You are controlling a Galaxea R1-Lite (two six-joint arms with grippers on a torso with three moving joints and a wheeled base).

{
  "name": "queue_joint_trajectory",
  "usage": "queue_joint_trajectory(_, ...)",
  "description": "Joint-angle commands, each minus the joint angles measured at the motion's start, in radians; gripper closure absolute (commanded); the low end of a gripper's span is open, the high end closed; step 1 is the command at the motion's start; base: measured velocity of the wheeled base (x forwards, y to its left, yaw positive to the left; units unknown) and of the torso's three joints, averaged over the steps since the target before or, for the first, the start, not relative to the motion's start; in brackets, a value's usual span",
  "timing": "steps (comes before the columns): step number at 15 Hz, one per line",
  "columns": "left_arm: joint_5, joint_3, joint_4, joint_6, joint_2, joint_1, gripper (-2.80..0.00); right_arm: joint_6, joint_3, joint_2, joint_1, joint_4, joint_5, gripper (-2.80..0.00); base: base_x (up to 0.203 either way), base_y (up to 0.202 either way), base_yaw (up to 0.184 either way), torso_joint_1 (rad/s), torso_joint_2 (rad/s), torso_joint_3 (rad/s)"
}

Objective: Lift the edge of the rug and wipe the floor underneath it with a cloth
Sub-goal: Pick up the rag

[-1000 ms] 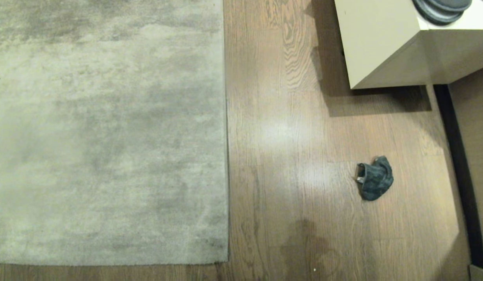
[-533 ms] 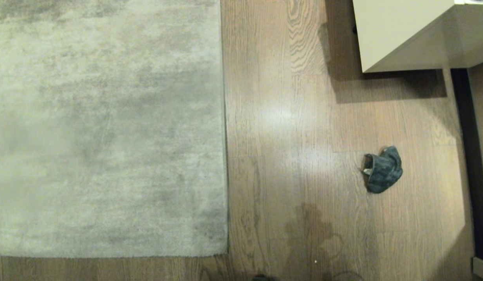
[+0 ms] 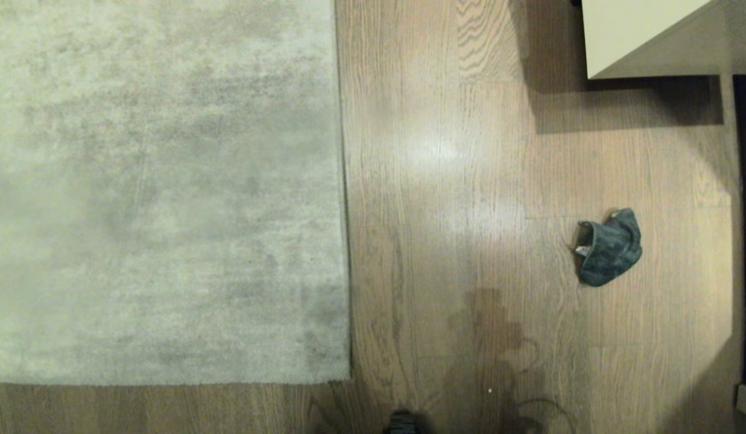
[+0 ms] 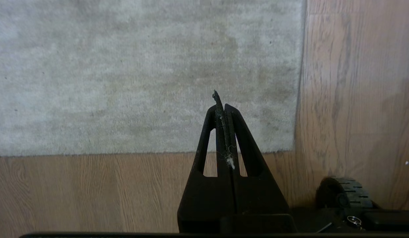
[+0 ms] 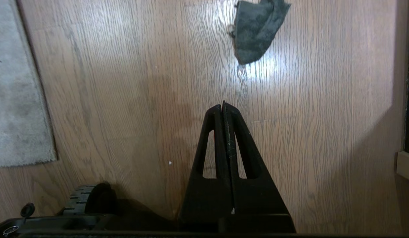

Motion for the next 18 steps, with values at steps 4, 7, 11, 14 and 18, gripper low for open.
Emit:
queue_joint_trajectory(4, 0.0, 0.0, 0.001, -0.001, 0.002, 0.0, 0.0, 0.0, 0.0, 0.0, 0.0, 0.0, -0.001, 0.0, 0.0, 0.0, 0.0, 0.002, 0.0, -0.2)
queue_joint_trajectory(7, 0.0, 0.0, 0.001, -0.001, 0.002, 0.0, 0.0, 0.0, 0.0, 0.0, 0.0, 0.0, 0.0, 0.0, 0.0, 0.0, 0.0, 0.003, 0.0, -0.198)
queue_joint_trajectory(11, 0.0, 0.0, 0.001, 0.001, 0.002, 0.0, 0.0, 0.0, 0.0, 0.0, 0.0, 0.0, -0.001, 0.0, 0.0, 0.0, 0.0, 0.002, 0.0, -0.196)
queue_joint_trajectory(14, 0.0, 0.001, 0.001, 0.001, 0.002, 0.0, 0.0, 0.0, 0.0, 0.0, 0.0, 0.0, 0.0, 0.0, 0.0, 0.0, 0.0, 0.004, 0.0, -0.126)
queue_joint_trajectory(18, 0.0, 0.0, 0.001, 0.003, 0.002, 0.0, 0.0, 0.0, 0.0, 0.0, 0.0, 0.0, -0.001, 0.0, 0.0, 0.0, 0.0, 0.0, 0.0, -0.009)
